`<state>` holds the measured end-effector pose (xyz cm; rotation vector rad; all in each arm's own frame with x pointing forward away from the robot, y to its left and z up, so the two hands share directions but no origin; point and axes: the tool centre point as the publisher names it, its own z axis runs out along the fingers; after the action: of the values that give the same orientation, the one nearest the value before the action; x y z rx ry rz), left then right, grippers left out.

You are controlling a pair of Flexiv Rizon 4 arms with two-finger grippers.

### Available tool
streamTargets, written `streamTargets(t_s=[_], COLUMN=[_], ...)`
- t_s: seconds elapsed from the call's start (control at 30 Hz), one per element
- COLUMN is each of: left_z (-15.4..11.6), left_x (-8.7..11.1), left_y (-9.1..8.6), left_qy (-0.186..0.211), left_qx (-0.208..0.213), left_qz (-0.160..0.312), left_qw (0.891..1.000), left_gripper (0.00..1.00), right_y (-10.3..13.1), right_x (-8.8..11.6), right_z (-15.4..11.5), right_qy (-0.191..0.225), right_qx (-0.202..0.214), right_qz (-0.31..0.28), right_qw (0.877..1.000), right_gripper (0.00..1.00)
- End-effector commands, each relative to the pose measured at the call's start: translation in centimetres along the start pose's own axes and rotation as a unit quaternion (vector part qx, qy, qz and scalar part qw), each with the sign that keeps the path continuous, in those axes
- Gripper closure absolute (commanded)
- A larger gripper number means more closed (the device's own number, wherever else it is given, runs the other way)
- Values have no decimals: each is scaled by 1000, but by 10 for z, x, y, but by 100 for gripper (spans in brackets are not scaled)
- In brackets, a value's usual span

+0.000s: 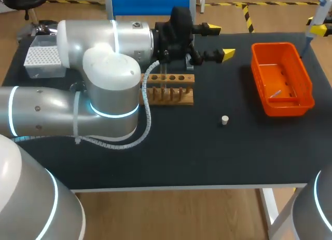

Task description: Invert the test tube, pick up the pipette, mount the tip to pipette, aspirate from beaker and dispense into the tube, eject the tip, return the pipette, and cap with the stopper.

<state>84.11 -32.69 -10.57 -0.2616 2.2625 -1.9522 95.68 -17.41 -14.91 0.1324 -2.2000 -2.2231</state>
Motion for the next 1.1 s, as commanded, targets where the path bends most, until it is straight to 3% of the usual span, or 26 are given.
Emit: streamTargets(t_s=[0.03, 0.2, 0.53, 1.1], left_z=[-14, -33, -59, -71], left_x=[-8, -10, -14, -9], left_y=[9, 12, 31, 45], left_qy=[17, 30, 21, 4], left_qx=[38, 45, 41, 54], left_qz=[15, 42, 22, 3], left_qw=[999, 998, 999, 999], left_gripper=[0, 0, 0, 0], right_y=[0, 0, 0, 0], right_x=[-2, -2, -2, -2], right_z=[-2, -2, -2, -2], right_qy=[3, 3, 3, 3], right_qx=[1, 1, 1, 1], right_qz=[0, 0, 0, 0], right_qw=[1000, 1000, 1000, 1000], right_gripper=[100, 100, 100, 100])
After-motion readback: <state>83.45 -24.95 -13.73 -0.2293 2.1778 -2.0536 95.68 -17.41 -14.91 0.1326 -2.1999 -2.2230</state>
